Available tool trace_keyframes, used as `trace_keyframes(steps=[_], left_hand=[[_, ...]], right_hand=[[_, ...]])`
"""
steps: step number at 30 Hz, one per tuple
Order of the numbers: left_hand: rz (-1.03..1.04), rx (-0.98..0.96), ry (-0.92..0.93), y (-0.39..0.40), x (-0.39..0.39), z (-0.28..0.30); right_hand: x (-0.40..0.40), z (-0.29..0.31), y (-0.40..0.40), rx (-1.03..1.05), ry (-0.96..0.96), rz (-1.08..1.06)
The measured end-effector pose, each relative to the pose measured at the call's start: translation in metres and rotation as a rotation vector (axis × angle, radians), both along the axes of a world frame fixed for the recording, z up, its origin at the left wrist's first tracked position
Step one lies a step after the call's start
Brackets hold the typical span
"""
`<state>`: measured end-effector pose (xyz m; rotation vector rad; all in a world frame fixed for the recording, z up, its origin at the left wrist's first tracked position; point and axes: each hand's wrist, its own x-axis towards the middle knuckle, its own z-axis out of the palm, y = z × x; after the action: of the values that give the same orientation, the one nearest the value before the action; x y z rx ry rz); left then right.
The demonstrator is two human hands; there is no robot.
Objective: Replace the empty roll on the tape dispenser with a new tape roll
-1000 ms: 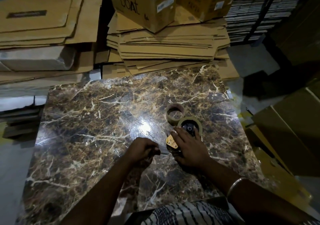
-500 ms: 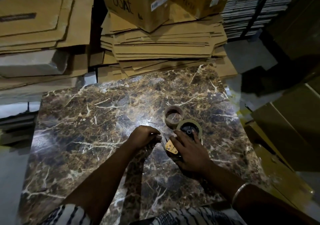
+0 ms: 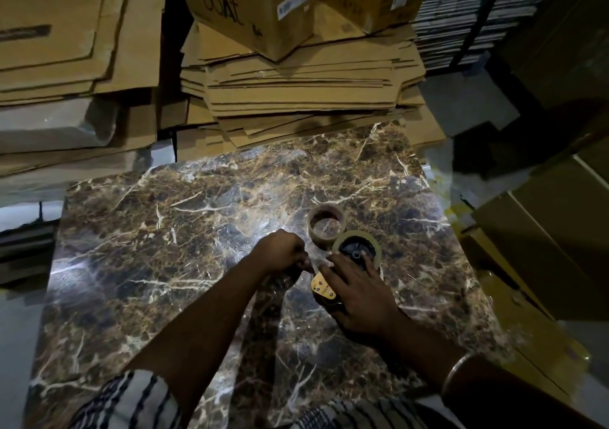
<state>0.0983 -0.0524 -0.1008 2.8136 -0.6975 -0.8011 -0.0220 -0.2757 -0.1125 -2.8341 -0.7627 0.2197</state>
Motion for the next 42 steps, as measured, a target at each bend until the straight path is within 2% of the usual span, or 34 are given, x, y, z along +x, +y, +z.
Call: trace_keyframes(steps=[6,10,14,17,19,24,26,32,38,42], left_hand=[[-0.476,0.227,-0.224,-0.003,0.028,0.026],[-0.556,0.177,-0.139,-0.022,0.031,0.036],[-0.858,0.303,-0.172,-0.045,0.039,0.052],[-1.023,0.324,-0.176,-0.064,0.043,0.062],[-1.064,0.317,-0.184,-0.072,0.042,0.065],[-1.169,0.448,-0.179,-0.090,0.031,0.073],[-1.119,0.428,-0.188,-0.098,0.030,0.076],[-0.783,0.349,-0.114,-0.105,0.021,0.083],[-0.217,0.122,-0.012,-0.055,0.009,0.094],[0.171,-0.041,0.004,-0.014,-0.008,0.083]], right_hand=[[0.002,-0.001,0.000,-0.012,-0.017,0.014],[0.002,-0.001,0.001,0.013,-0.036,0.011],[0.001,-0.002,0.000,0.006,-0.046,0.016],[0.002,-0.006,0.000,0.009,-0.030,0.014],[0.002,-0.005,0.001,0.016,-0.039,0.014],[0.002,-0.003,0.001,0.040,-0.116,0.029],[0.002,-0.005,0.000,0.025,-0.124,0.049],[0.003,0.003,-0.003,0.039,0.037,0.048],[0.005,0.020,0.001,0.155,0.137,-0.044],[0.017,0.058,0.016,0.236,0.274,-0.194]])
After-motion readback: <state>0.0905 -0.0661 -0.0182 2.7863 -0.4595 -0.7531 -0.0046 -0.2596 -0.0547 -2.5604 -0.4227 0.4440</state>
